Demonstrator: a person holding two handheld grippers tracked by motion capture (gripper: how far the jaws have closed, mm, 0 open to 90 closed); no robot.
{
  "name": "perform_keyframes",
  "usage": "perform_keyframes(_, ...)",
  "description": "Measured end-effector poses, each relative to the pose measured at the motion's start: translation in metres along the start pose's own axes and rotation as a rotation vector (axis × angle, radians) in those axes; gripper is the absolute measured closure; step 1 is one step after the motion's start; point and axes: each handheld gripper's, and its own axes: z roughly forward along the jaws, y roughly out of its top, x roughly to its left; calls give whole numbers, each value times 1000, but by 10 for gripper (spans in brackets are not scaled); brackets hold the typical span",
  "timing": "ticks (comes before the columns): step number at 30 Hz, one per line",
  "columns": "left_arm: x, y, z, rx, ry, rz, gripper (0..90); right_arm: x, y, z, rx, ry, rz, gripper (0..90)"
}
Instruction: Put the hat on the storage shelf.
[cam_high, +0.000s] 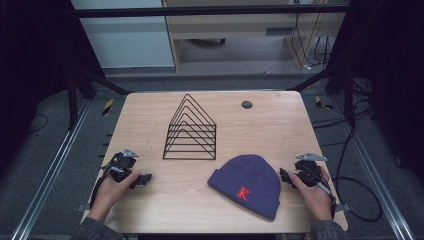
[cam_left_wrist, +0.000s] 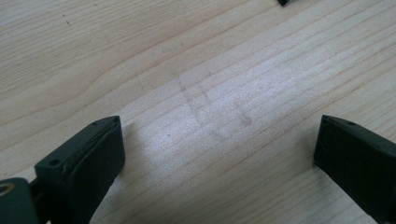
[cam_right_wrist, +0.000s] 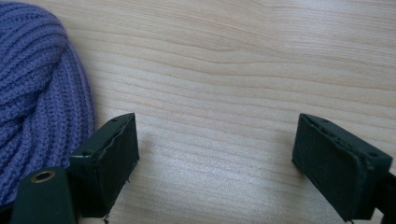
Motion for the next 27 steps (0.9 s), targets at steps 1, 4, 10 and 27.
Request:
perform_keyframes(1, 0, 0, 0, 6, -1, 1, 4, 0, 0, 0, 0, 0, 0, 146)
perform_keyframes(4, -1, 1, 1, 11, 2, 4, 0, 0, 0, 0, 3, 1, 0, 146)
perform_keyframes(10, -2, 0, 0, 14, 0, 4, 0, -1, 3, -2, 30, 13, -5, 170)
perform_keyframes(27, -2, -1, -1, 19, -4, 4, 0, 20, 31, -20, 30, 76, -110, 240)
